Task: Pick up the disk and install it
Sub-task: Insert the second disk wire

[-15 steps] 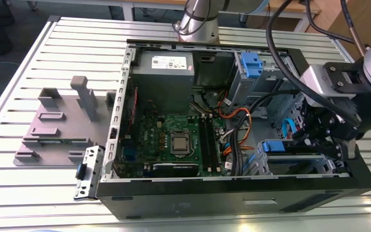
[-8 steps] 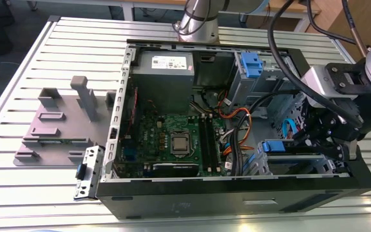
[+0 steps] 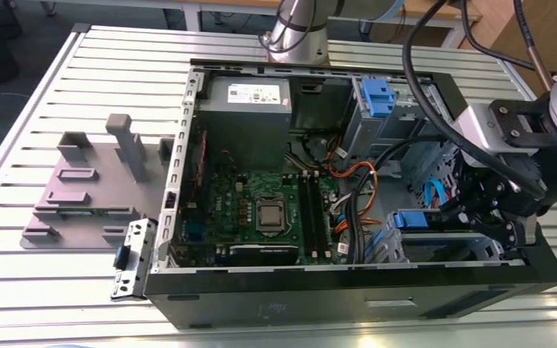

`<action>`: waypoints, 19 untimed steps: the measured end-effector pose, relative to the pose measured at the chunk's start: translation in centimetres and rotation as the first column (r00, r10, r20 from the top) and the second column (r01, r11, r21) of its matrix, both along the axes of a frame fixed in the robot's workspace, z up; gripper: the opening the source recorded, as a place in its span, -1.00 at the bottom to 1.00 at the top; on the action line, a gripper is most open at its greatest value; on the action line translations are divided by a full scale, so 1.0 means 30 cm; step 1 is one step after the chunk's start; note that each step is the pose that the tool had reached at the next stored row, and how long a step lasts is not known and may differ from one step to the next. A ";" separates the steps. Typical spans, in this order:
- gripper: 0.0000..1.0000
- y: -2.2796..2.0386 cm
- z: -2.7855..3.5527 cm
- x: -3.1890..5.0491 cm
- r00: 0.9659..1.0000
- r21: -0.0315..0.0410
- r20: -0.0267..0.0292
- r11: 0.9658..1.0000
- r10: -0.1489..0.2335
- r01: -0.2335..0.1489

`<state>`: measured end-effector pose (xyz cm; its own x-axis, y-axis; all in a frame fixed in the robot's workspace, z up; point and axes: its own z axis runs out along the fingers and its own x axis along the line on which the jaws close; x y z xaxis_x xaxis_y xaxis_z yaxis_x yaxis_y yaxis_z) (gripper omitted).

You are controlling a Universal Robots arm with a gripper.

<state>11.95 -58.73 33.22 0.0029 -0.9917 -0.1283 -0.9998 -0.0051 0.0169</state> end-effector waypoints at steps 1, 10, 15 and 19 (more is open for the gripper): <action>-0.68 -0.001 -0.002 0.000 1.000 0.000 0.000 1.000 0.000 0.000; -0.68 -0.002 -0.009 0.000 1.000 0.001 0.000 1.000 0.000 0.000; -0.68 -0.002 0.018 0.000 1.000 0.001 0.000 1.000 0.000 0.000; -0.68 -0.002 0.022 0.000 1.000 0.002 0.000 1.000 -0.001 0.001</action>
